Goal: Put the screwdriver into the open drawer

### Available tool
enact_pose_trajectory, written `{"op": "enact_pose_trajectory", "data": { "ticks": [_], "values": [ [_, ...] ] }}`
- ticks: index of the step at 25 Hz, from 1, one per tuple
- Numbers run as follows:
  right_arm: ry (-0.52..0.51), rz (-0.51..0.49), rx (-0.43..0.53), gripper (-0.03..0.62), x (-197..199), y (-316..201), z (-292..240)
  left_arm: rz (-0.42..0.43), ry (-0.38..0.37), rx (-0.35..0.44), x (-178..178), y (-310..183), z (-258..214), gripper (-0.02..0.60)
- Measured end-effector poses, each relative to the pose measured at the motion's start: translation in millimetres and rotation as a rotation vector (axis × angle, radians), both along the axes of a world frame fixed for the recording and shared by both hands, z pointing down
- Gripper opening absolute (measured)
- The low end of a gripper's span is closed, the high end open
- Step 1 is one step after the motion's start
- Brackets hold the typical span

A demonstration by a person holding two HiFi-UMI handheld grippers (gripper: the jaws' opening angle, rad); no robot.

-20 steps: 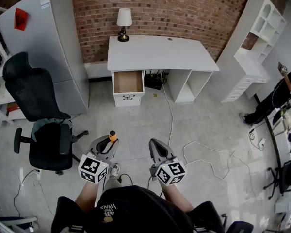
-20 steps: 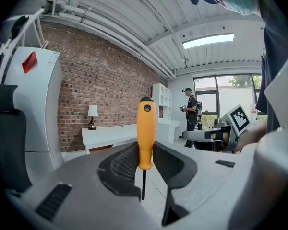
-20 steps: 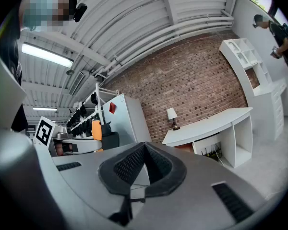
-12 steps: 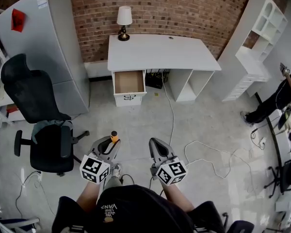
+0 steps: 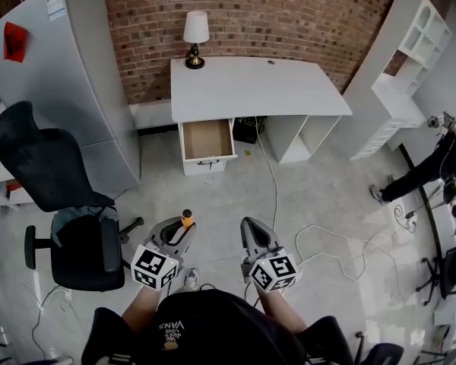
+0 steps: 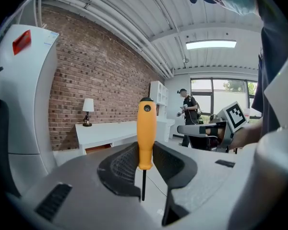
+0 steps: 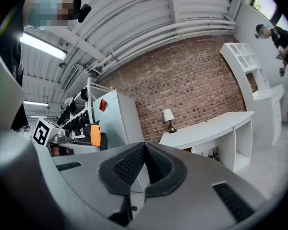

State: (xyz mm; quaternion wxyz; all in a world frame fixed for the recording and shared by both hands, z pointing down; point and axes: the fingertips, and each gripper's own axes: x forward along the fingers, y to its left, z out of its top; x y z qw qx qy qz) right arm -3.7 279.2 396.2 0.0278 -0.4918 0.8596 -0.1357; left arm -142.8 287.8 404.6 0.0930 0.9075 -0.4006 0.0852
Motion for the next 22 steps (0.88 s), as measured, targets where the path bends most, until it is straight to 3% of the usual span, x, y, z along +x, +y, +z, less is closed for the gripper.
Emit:
{"op": "enact_pose_trajectory", "data": {
  "ticks": [10,16,22],
  "values": [
    [0.045,0.103,0.0,-0.003,-46,-71,2,0.129,-0.01,-0.016,-42,-76,7,0.089],
    [0.066,0.13,-0.01,-0.003,-42,-111,8,0.135,0.002,-0.042,-42,-116,16,0.089],
    [0.068,0.1,-0.024,-0.003,-30,-161,20,0.09,0.004,-0.053,-35,-156,25,0.091]
  ]
}}
